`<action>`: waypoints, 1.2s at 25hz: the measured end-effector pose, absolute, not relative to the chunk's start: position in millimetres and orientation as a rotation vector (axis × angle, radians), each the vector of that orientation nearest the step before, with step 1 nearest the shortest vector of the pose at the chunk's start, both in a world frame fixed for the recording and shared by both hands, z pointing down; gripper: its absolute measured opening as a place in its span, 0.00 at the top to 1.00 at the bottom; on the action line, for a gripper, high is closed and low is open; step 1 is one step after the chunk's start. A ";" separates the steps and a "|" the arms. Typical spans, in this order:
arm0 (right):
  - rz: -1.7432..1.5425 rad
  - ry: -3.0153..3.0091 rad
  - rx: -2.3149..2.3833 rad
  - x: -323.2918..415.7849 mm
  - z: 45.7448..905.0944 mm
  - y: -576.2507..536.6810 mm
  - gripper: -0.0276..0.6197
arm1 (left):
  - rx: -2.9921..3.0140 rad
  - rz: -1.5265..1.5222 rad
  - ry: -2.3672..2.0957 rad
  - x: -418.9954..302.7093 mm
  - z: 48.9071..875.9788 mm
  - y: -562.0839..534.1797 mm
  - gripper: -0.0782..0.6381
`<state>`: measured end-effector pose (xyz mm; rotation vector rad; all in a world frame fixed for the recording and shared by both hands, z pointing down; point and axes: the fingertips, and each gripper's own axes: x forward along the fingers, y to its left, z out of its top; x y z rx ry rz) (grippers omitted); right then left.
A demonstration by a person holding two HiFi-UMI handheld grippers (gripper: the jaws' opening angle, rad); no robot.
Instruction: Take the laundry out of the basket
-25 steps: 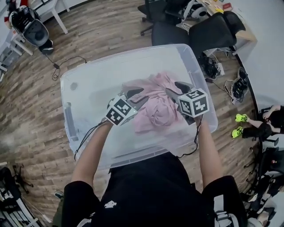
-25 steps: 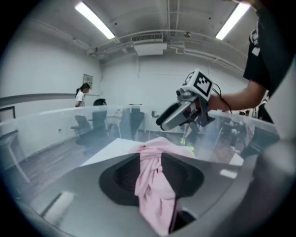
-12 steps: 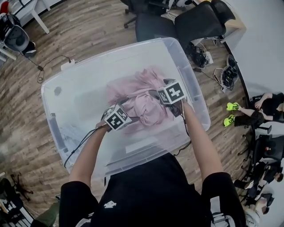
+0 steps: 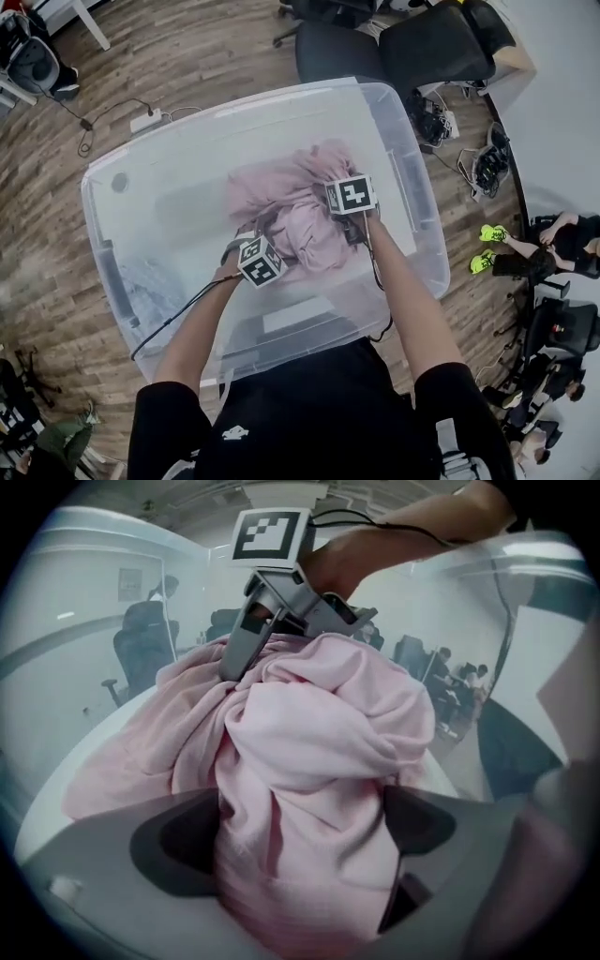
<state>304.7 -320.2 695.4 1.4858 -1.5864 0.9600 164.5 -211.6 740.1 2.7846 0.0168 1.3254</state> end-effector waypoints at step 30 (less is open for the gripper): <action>0.939 -1.622 1.438 294.9 672.7 -324.7 0.73 | 2.906 1.203 -0.085 235.2 708.5 -211.6 0.61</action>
